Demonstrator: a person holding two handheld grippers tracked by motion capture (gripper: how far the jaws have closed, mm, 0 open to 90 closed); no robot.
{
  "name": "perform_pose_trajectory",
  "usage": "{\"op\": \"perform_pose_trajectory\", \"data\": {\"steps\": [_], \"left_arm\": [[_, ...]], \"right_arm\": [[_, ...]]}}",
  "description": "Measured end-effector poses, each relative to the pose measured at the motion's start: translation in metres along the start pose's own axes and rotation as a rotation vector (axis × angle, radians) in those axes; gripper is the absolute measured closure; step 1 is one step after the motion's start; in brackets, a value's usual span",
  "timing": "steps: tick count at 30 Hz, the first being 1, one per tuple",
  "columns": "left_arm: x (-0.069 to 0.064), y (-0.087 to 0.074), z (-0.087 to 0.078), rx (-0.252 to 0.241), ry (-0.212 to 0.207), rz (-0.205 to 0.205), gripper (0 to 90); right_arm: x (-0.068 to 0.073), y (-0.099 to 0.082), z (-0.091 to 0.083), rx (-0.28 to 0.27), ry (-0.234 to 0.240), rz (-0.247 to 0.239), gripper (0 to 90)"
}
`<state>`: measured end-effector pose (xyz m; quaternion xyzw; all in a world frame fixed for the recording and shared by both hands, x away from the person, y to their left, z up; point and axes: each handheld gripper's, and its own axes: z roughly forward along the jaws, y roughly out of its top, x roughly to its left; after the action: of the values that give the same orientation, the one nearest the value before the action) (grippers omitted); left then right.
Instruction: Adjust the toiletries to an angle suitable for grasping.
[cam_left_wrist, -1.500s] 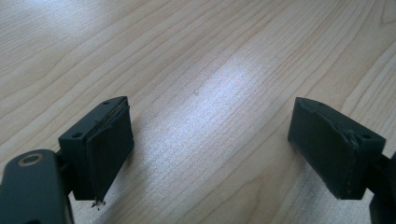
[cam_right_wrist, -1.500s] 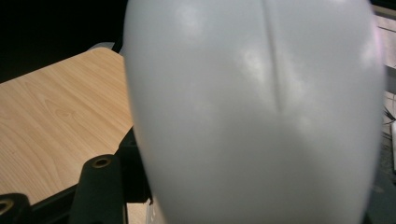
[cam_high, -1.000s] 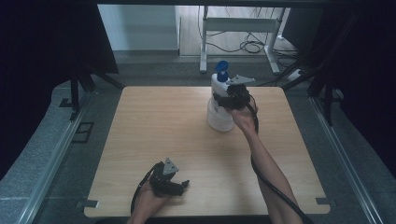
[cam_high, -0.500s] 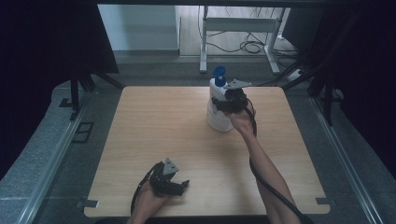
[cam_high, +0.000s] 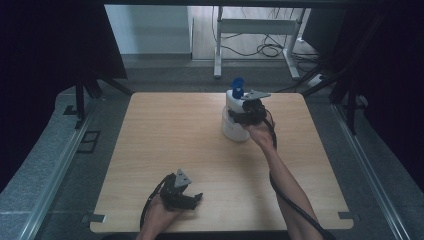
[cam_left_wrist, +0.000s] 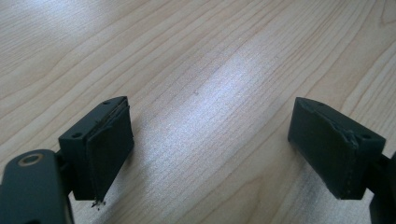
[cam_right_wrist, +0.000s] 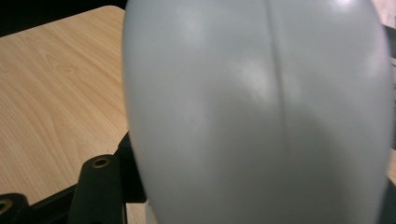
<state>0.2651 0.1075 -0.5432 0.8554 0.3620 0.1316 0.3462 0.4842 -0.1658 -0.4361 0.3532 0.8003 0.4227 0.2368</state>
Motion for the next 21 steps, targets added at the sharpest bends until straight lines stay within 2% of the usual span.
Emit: {"op": "perform_pose_trajectory", "data": {"steps": [7,16,21], "left_arm": [[0.0,0.0,0.0,0.0,0.0,-0.001,13.5],[0.0,0.0,0.0,-0.001,0.0,0.0,13.5],[0.0,0.0,0.0,-0.001,0.0,0.001,13.4]], "right_arm": [[-0.001,0.0,-0.005,0.023,0.011,-0.011,36.7],[0.001,0.002,-0.013,0.069,0.039,-0.055,36.2],[-0.005,0.002,-0.012,0.078,0.041,-0.039,35.9]]}}
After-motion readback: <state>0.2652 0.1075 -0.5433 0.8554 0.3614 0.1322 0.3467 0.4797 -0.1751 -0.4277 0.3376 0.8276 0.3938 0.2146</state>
